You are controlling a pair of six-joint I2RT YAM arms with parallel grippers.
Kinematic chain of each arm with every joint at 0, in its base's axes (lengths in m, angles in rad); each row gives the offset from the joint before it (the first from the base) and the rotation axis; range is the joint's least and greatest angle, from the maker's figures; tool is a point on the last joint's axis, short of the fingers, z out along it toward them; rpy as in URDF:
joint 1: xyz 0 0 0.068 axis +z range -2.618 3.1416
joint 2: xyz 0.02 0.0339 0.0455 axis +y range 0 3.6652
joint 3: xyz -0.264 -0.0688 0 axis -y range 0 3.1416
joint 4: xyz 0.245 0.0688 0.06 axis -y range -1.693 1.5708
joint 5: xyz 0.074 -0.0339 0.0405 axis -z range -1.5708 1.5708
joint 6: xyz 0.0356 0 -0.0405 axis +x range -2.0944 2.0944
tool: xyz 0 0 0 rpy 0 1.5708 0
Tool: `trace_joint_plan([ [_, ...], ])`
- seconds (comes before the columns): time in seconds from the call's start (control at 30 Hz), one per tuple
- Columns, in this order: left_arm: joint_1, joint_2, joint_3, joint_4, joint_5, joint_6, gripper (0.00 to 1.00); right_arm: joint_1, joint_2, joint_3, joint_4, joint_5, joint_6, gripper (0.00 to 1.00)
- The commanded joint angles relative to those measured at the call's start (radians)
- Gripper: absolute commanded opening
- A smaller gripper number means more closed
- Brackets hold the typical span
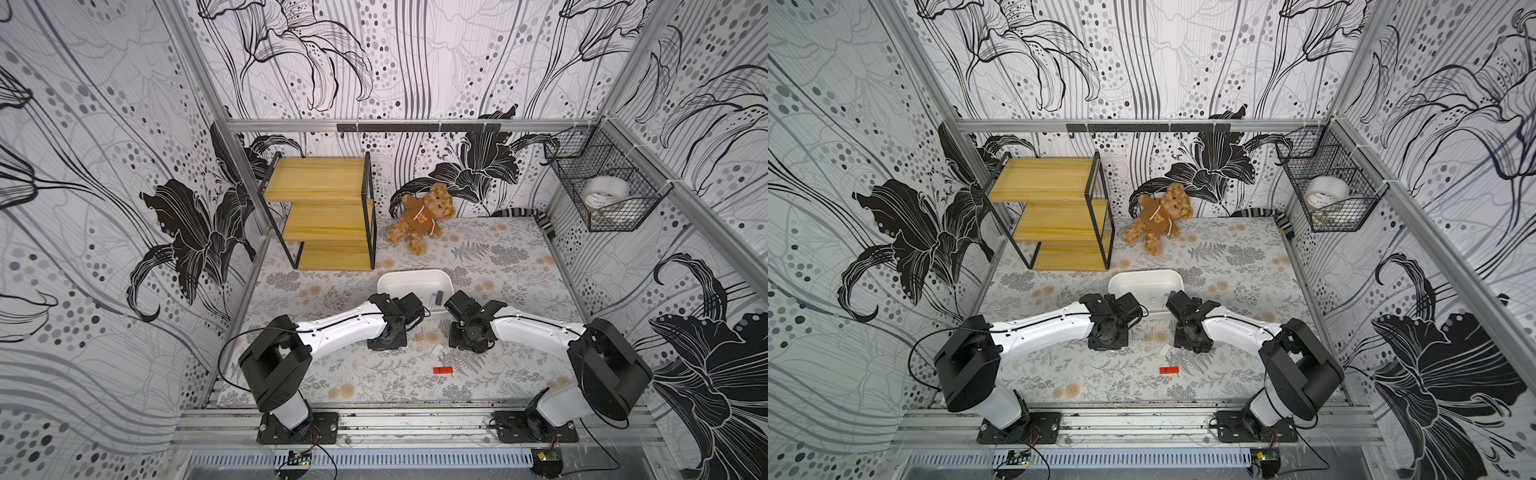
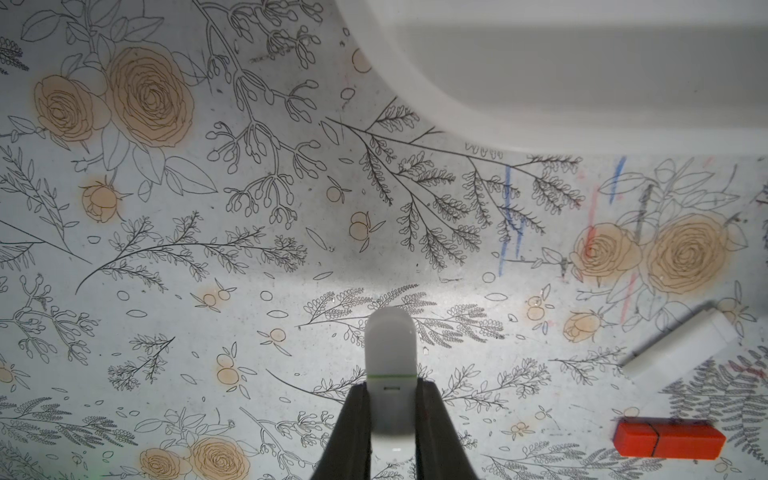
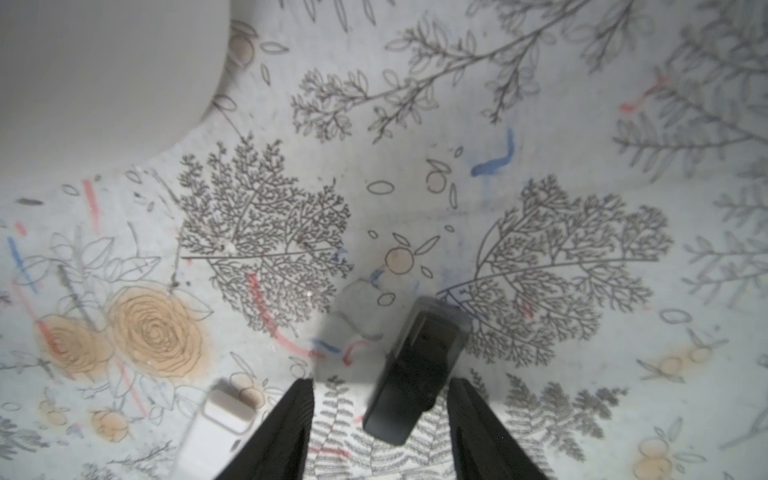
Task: Put the usb flash drive into the storage box
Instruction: Pick up the USB flash from the center of the board.
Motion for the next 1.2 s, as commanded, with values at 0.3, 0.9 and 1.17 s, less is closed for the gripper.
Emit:
trace_joint_plan([
  [0.3, 0.004, -0.018, 0.01, -0.002, -0.005, 0.016, 0.0, 0.003, 0.04, 0.004, -0.023, 0.034, 0.018, 0.5],
  [0.9, 0.046, 0.044, 0.242, -0.086, -0.087, 0.103, 0.0, 0.003, 0.065, -0.02, 0.008, 0.033, 0.019, 0.3],
  [1.17, 0.099, 0.14, 0.361, -0.068, -0.086, 0.193, 0.0, 0.003, 0.052, -0.034, 0.003, 0.038, 0.022, 0.1],
])
